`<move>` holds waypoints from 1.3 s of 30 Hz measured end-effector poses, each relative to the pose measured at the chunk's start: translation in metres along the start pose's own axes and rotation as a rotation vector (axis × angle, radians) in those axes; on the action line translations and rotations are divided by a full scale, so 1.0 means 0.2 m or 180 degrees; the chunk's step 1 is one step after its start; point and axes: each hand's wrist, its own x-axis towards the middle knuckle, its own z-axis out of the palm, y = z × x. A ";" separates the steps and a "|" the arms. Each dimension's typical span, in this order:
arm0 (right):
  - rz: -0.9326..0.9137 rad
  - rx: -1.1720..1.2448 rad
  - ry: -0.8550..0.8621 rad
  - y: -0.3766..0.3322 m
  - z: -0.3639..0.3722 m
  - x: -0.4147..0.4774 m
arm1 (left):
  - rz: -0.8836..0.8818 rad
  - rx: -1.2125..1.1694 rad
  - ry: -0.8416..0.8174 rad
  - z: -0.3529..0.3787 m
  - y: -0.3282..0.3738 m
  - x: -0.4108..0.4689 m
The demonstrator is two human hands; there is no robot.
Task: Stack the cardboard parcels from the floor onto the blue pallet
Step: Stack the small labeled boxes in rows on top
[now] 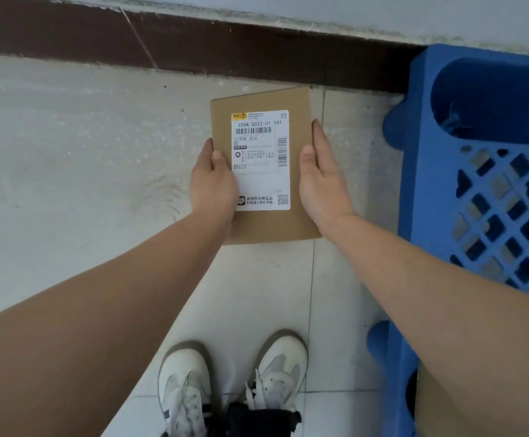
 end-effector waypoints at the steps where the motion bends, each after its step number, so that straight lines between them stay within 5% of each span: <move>1: -0.0105 -0.0045 0.0001 -0.02 -0.01 -0.05 | -0.0028 -0.0017 0.0008 -0.02 0.02 -0.03; 22: -0.0444 0.0288 0.0383 -0.80 -0.73 -1.17 | 0.1006 -0.0340 -0.0655 -0.43 0.73 -1.30; 39: -0.0777 0.0293 0.0854 -0.86 -1.17 -2.42 | 0.1312 -0.0630 -0.1090 -0.68 0.68 -2.59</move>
